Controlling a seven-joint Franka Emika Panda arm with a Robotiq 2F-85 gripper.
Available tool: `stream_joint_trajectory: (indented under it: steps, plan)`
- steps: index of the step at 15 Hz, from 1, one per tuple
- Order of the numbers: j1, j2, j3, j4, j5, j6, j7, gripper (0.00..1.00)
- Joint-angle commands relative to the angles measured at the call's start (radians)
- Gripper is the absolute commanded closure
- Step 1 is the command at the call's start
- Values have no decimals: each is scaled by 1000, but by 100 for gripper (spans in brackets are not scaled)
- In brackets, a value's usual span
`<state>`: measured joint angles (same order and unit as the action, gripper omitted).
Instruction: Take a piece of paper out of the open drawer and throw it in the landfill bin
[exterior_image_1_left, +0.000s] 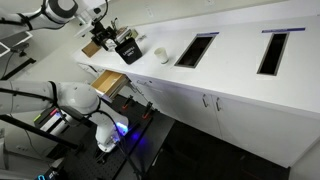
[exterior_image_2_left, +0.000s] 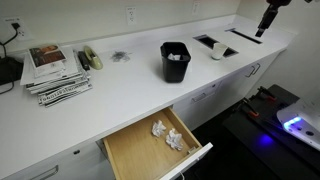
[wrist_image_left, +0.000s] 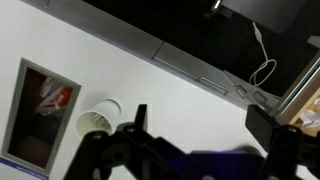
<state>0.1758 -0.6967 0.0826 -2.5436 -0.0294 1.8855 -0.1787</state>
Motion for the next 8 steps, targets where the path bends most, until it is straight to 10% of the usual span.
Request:
stream_joint_trajectory:
  steps: [1,8]
  plan:
    - [120,16,60,15,76,-42,-45,0]
    - [298,236,213,78,122,113,-123,0]
